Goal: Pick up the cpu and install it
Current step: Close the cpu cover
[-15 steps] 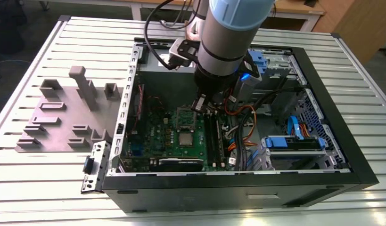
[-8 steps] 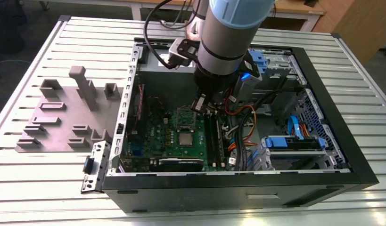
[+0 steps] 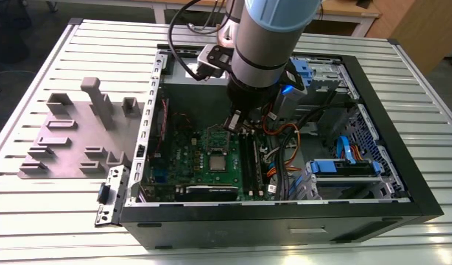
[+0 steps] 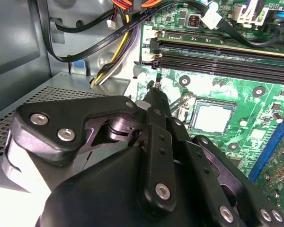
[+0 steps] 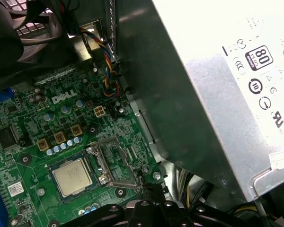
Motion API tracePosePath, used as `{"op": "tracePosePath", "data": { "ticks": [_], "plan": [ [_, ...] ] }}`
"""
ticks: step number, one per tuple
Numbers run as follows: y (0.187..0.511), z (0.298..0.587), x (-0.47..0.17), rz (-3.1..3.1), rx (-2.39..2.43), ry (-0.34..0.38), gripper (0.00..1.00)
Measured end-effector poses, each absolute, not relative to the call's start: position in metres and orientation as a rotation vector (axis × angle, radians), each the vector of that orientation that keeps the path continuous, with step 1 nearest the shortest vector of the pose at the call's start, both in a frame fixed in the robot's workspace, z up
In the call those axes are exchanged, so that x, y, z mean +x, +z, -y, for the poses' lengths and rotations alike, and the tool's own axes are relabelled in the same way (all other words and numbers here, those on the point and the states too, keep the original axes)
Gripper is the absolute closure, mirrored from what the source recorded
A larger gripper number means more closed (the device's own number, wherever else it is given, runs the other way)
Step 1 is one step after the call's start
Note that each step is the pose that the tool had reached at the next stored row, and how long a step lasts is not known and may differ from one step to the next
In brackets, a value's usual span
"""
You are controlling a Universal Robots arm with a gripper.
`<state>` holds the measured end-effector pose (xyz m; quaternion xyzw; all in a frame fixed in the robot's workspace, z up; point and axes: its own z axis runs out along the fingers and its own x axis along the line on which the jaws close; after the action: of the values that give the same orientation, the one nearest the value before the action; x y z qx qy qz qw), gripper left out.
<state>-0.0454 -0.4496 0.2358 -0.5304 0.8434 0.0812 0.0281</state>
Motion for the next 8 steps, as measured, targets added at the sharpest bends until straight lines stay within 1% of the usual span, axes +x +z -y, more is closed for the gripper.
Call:
{"op": "tracePosePath", "data": {
  "ticks": [8],
  "plan": [
    [0.2382, 0.4502, -0.0456, -2.609, -1.640, 0.238, 0.89]
  ]
}}
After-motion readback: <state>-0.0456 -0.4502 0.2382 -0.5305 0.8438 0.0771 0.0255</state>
